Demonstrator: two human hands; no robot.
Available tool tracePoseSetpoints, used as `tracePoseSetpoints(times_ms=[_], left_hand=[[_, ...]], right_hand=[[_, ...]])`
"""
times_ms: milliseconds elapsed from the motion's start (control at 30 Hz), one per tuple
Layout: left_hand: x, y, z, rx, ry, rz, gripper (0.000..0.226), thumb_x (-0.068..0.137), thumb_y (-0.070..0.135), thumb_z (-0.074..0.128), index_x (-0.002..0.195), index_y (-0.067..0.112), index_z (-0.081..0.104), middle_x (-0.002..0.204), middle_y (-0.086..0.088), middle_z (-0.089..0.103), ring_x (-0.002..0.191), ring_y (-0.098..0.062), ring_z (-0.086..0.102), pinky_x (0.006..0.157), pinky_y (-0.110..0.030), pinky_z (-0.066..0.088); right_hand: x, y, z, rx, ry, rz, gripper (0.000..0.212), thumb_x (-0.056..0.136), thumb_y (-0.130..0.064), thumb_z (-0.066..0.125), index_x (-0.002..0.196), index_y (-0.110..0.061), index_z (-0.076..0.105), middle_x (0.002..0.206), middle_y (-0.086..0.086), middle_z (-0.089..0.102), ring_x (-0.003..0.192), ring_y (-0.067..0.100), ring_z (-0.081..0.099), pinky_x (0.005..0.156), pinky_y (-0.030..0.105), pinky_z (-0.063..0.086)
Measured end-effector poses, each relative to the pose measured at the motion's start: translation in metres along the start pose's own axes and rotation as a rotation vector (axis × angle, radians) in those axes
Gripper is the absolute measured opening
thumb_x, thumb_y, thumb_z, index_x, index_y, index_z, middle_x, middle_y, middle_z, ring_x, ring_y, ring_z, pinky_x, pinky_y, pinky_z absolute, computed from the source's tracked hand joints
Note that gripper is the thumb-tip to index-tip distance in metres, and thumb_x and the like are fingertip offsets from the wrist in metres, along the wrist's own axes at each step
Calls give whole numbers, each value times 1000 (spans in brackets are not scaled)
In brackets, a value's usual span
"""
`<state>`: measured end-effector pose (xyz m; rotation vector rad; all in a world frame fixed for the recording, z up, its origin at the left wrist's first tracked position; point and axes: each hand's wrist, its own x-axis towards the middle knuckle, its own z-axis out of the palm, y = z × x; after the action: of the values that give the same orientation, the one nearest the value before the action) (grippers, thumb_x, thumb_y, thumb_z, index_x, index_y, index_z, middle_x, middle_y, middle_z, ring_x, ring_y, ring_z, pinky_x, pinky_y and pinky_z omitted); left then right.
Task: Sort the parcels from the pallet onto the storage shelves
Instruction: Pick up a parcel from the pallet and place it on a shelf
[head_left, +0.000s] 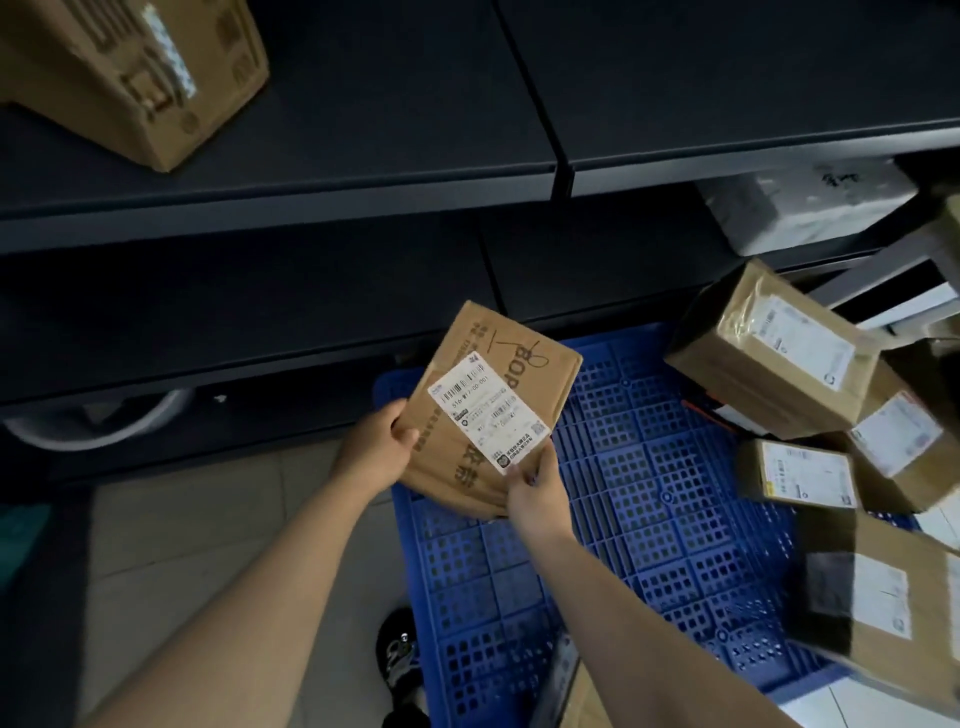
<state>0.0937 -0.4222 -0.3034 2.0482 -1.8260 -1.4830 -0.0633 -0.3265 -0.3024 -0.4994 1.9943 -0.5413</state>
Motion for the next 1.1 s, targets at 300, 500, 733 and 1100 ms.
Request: tracePoseSetpoints(times_ms=[300,500,733,1100], left_hand=[[-132,-19,14,-308,360,-40,43,96,18,56,139,23,50,132,0,61,117,-18,56,89,-25,40],[-248,-23,17,-539,664,-99,48,97,23,55,144,22,45,133,-1,59,119,-15,54,98,-29,41],[-412,-40,0,-644,1084,-117,46,100,25,49,145,32,41,120,22,47,110,-1,46,89,-21,34],[-679,-121,-2,-670,1517,-252,50,90,38,63,132,42,36,107,28,57,101,-1,58,89,-35,49]], right_hand=[[-65,4,-28,-81,-37,-310,59,103,-24,40,153,-43,14,91,-13,62,61,10,54,52,28,42],[-143,-5,-45,-73,-165,-632,53,101,-29,50,151,-34,32,132,-19,52,98,-4,47,79,14,41],[-265,-5,-21,-81,-527,-919,58,92,-30,54,145,-44,36,118,-36,53,117,-3,50,103,37,45],[-510,45,52,-105,-950,-1406,66,82,-43,58,145,-38,40,122,-26,57,122,13,50,103,30,41]])
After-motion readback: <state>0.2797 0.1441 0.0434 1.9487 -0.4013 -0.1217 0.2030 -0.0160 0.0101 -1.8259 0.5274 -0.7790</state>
